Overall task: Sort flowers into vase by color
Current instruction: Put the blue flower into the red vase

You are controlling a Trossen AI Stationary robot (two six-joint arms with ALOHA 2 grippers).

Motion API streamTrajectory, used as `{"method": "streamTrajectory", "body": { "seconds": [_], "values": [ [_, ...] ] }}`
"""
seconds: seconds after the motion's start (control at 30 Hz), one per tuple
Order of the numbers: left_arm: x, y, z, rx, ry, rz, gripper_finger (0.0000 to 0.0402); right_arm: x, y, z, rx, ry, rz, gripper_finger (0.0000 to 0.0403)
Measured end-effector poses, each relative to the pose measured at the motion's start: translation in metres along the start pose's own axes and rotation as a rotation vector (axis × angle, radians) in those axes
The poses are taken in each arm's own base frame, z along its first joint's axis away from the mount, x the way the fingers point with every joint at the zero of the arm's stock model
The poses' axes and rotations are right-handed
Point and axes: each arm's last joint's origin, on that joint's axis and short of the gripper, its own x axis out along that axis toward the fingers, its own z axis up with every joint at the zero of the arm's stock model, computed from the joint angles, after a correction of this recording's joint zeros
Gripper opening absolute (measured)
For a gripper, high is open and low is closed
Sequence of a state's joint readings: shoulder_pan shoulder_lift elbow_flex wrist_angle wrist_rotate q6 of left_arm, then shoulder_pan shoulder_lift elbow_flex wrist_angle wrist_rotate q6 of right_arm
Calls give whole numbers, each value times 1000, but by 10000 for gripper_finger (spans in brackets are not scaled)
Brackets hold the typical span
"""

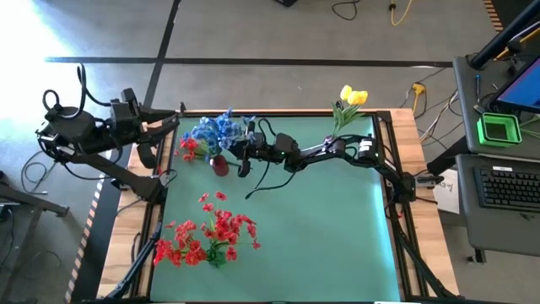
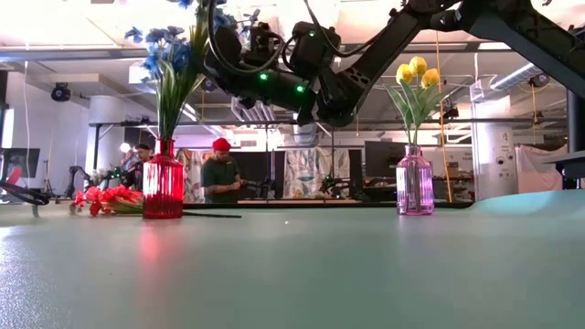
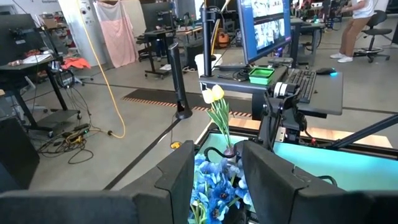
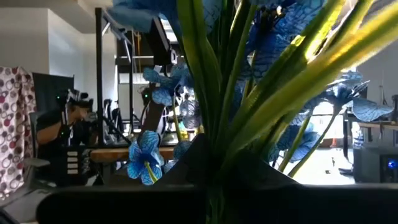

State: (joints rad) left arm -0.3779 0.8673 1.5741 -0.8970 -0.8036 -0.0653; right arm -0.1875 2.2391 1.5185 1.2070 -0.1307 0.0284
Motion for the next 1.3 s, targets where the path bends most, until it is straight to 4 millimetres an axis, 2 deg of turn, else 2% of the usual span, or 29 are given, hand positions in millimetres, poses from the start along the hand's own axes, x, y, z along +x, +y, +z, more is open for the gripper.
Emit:
{"method": "streamTrajectory", "body": {
  "seconds": [0.57,1.3],
  "values": [
    [2,-2,0,5,5,1,123,0,5,-7,-76,66,20,18],
    [2,-2,-2,19,18,1,123,7,5,-16,-128,235,34,18]
  ]
}}
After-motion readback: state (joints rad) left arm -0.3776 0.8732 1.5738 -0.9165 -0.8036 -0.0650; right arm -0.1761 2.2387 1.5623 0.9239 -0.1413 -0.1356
